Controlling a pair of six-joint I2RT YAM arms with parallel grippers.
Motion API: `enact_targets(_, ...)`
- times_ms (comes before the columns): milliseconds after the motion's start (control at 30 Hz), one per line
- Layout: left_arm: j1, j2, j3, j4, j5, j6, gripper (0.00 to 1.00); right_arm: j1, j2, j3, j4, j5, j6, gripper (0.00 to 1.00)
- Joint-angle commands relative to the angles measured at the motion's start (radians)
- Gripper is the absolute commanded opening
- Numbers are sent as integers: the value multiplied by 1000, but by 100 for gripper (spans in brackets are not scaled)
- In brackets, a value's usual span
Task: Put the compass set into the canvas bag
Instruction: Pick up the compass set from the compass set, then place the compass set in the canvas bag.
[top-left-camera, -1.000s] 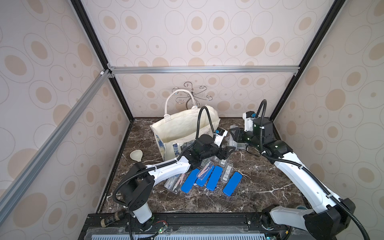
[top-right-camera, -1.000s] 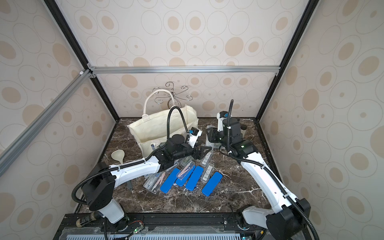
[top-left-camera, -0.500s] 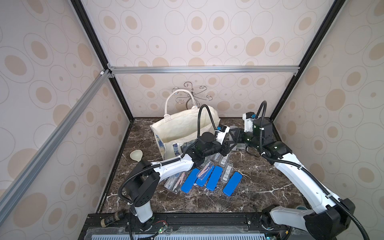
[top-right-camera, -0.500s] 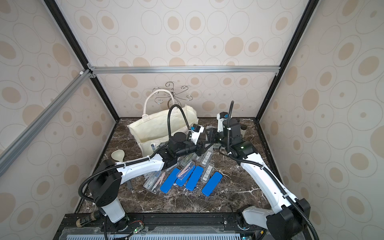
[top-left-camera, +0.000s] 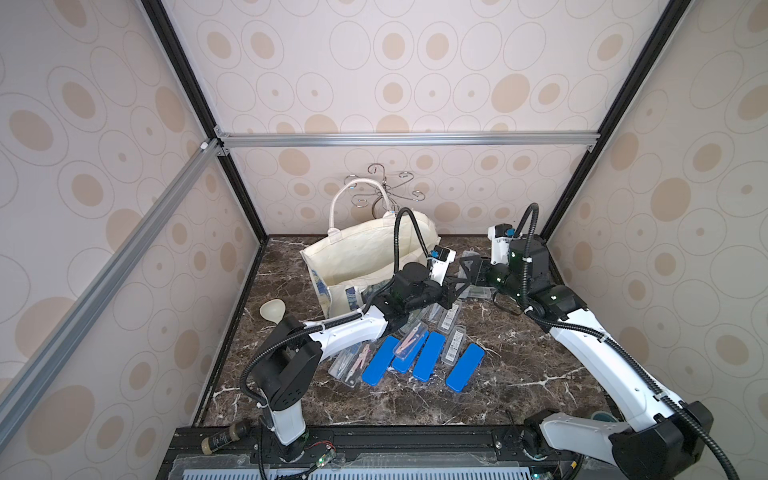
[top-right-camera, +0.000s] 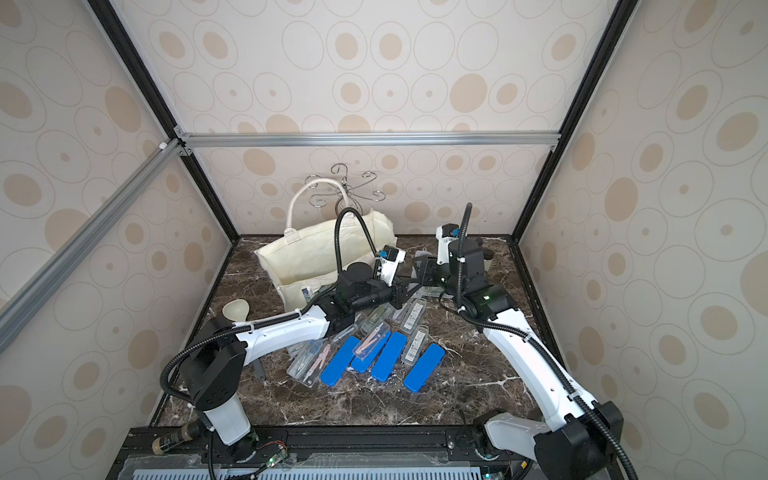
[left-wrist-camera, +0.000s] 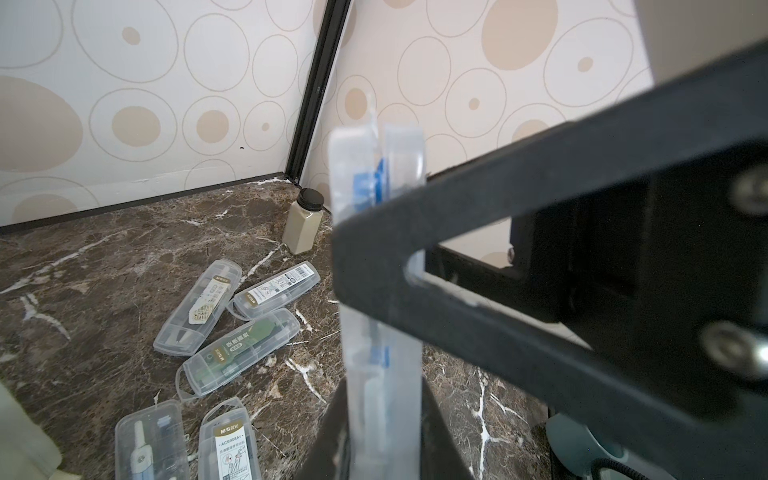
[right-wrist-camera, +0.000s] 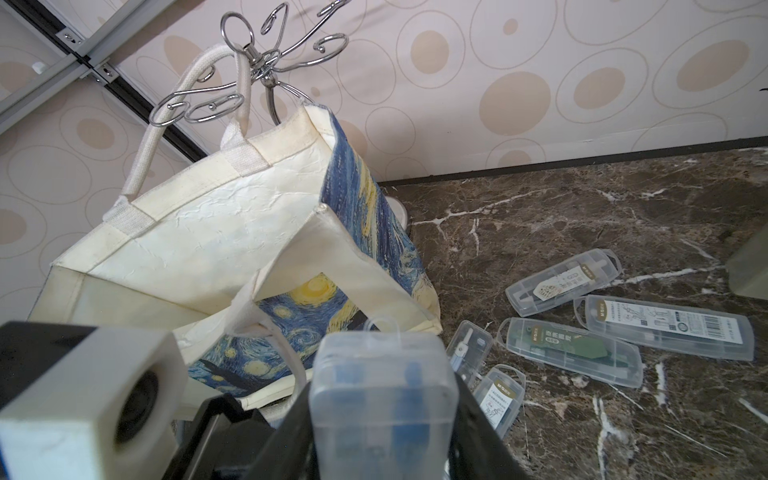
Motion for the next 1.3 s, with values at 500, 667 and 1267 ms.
enact_targets(500, 60, -18, 276, -317, -105, 197, 13, -8, -242, -128, -41, 343, -4, 100)
enact_targets(667, 123, -50, 344, -408, -124, 225, 13, -16, -261, -147, -75, 361, -20, 100)
enact_targets(1267, 264, -200, 343, -704, -433, 424, 14, -31, -107, -233, -107, 317, -12, 100)
